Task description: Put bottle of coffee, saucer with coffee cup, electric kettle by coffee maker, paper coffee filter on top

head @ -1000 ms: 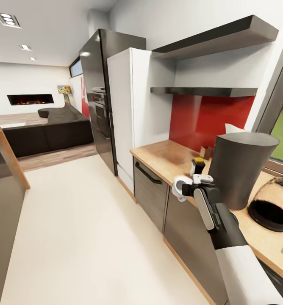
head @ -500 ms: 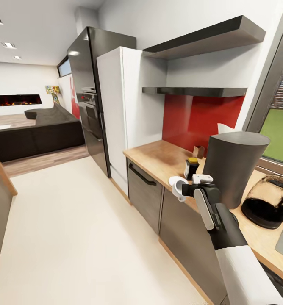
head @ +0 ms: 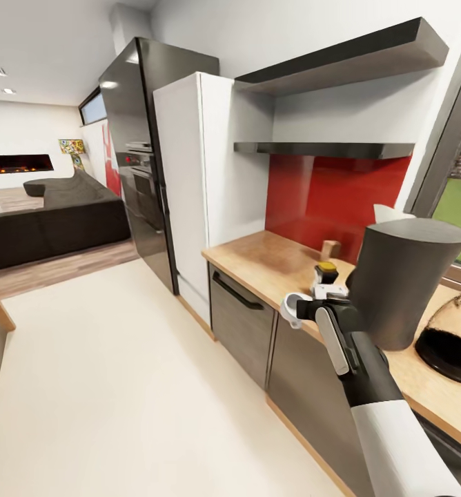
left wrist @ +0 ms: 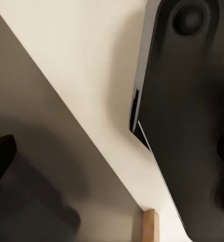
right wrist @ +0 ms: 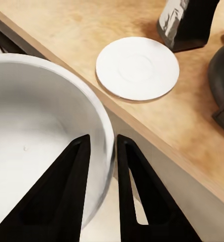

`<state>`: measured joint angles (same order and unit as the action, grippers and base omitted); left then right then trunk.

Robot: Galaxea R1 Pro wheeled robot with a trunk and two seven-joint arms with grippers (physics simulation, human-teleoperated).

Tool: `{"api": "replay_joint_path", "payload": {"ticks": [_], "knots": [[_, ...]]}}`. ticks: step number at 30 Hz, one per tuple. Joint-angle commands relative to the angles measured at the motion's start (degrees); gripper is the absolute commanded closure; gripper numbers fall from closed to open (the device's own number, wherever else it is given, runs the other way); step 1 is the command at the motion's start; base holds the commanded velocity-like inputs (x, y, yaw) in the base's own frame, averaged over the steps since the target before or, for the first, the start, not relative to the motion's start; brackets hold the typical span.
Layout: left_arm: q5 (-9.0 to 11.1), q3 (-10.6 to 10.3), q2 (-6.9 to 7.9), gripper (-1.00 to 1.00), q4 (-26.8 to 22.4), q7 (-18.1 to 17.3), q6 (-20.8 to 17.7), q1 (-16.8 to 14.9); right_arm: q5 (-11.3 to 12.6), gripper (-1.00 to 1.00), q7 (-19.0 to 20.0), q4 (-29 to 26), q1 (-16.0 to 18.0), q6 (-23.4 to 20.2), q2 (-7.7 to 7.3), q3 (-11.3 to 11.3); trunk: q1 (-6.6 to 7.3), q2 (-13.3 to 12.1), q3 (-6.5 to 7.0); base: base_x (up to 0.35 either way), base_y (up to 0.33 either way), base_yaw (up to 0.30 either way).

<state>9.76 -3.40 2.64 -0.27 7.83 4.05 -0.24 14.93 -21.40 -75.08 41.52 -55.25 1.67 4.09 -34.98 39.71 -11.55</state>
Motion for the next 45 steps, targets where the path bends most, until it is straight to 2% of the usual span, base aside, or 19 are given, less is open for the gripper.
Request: {"api": "replay_joint_path", "payload": {"ticks": [1,6,16,21,24,28,29,32,35,39,40,41,43,45], "knots": [[0.52,-0.38,0.00,-1.00,0.00,0.08,0.16,-0.02,0.63,1.00,-0.49,-0.05,0.06,-0.12,0.00,0.04,-0.03,0.07,-0.08,0.185,0.142,0.000],[0.52,-0.38,0.00,-1.00,0.00,0.09,0.09,-0.02,0.63,1.00,-0.48,-0.07,0.06,-0.12,0.00,0.04,-0.03,0.07,-0.08,0.101,0.031,0.000],[0.52,-0.38,0.00,-1.00,0.00,0.08,0.08,-0.02,0.63,1.00,-0.48,0.17,0.06,-0.12,0.00,0.04,-0.03,0.07,-0.08,0.012,0.005,-0.223],[0.52,-0.38,0.01,-1.00,0.00,0.11,0.16,-0.02,0.63,1.00,-0.48,0.40,0.06,-0.06,0.09,0.06,-0.03,0.07,-0.08,0.150,0.077,-0.054],[0.52,-0.42,0.02,-1.00,0.00,0.16,0.23,-0.02,0.64,1.00,-0.55,2.73,0.06,-0.03,1.28,0.15,-0.03,0.07,-0.08,0.203,0.032,-0.006],[0.52,-0.46,0.00,-1.00,0.00,-0.11,0.37,-0.02,0.53,1.00,-0.79,6.86,0.06,0.05,5.44,-0.03,-0.03,0.07,-0.08,0.056,0.006,-0.001],[0.52,-0.46,0.02,-1.00,0.00,-0.19,0.40,-0.02,0.52,1.00,-0.83,7.11,0.06,0.05,5.84,-0.04,-0.03,0.07,-0.08,0.006,0.001,0.000],[0.47,-0.54,0.46,-1.00,0.00,-0.28,0.43,-0.02,0.54,1.00,-0.89,7.11,0.06,0.08,6.66,-0.28,-0.03,0.07,-0.08,0.018,0.000,0.000],[0.43,-0.55,0.34,-1.00,-0.02,-0.27,0.43,-0.07,0.52,1.00,-0.84,6.90,0.06,0.12,6.73,-3.51,-0.03,0.07,-0.08,0.123,0.000,0.000],[0.44,-0.55,0.36,-1.00,-0.03,-0.27,0.43,-0.05,0.38,1.00,-1.20,6.88,0.06,0.02,6.77,-3.95,-0.03,0.07,-0.08,0.011,0.000,0.000],[0.44,-0.55,0.35,-1.00,-0.02,-0.24,0.40,-0.07,0.38,1.00,-2.31,6.86,0.06,0.01,6.80,-3.97,-0.03,0.07,-0.08,0.003,0.000,0.000],[0.44,-0.55,0.35,-1.00,0.00,-0.21,0.37,-0.10,0.46,1.00,-5.66,6.82,0.06,0.04,6.88,-3.99,-0.03,0.07,-0.08,0.001,0.000,0.000],[0.44,-0.55,0.29,-1.00,0.00,-0.19,0.41,-0.11,0.57,1.00,-9.09,6.85,0.06,0.10,6.96,-4.00,-0.03,0.07,-0.08,0.000,0.000,0.000],[0.44,-0.55,0.23,-1.00,0.00,-0.17,0.42,-0.11,0.57,1.00,-10.39,6.87,0.09,0.08,7.52,-4.00,-0.03,0.07,-0.08,0.000,0.000,0.000]]}}
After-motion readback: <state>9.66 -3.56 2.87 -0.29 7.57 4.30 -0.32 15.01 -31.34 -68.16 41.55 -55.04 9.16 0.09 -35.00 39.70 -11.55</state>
